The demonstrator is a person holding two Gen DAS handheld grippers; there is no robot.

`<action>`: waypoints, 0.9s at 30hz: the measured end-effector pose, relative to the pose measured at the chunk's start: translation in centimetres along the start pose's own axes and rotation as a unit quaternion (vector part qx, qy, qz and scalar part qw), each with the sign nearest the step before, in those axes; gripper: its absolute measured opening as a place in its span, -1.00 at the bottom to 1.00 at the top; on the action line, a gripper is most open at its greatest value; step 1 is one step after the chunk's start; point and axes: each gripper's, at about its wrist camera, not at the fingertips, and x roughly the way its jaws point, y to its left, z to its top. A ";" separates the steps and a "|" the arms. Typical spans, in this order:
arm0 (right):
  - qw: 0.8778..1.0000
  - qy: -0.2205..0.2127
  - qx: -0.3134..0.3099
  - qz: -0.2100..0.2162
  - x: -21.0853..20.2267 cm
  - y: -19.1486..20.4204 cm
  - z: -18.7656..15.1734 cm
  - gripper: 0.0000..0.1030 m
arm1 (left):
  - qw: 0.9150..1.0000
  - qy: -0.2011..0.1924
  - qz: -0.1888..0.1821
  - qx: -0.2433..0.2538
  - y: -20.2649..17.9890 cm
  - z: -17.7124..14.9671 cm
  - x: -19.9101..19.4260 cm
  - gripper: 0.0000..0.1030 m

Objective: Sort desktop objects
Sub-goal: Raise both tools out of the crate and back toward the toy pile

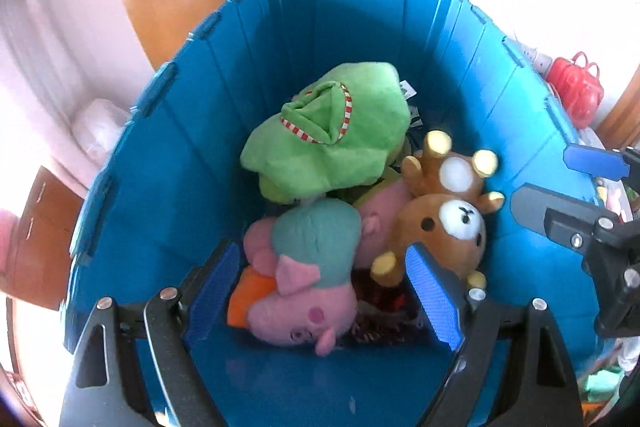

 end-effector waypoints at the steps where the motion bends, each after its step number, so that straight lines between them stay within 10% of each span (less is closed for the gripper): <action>1: 1.000 -0.005 -0.005 0.004 -0.7 0.1 -0.6 0.92 | 1.000 -0.009 0.002 -0.003 -0.3 -0.7 -0.9 0.68; 27: 0.995 -0.093 -0.044 0.012 -11.6 -3.1 -17.8 0.99 | 0.993 -0.108 0.033 -0.033 -10.8 -15.4 -11.7 0.68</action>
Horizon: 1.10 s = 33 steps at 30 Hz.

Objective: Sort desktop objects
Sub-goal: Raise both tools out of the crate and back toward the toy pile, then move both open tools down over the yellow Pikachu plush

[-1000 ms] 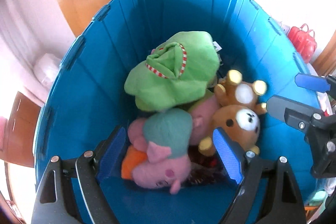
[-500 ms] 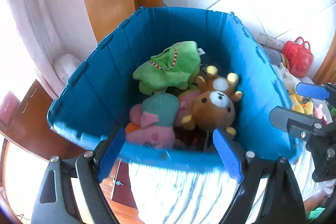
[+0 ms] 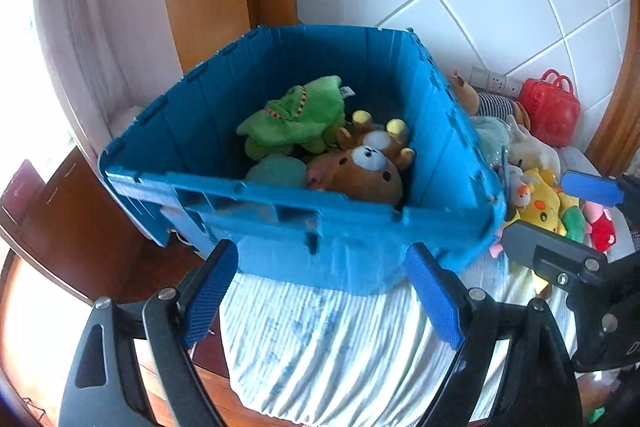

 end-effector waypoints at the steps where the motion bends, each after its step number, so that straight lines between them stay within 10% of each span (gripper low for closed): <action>1: 1.000 0.000 0.001 -0.002 -0.2 -0.2 -0.5 0.99 | 1.000 -0.003 0.002 0.005 -0.4 -0.3 -0.1 0.68; 33: 0.982 0.004 0.136 -0.133 -4.1 -13.5 -15.7 0.99 | 0.994 -0.018 -0.082 0.077 -15.9 -7.5 1.3 0.68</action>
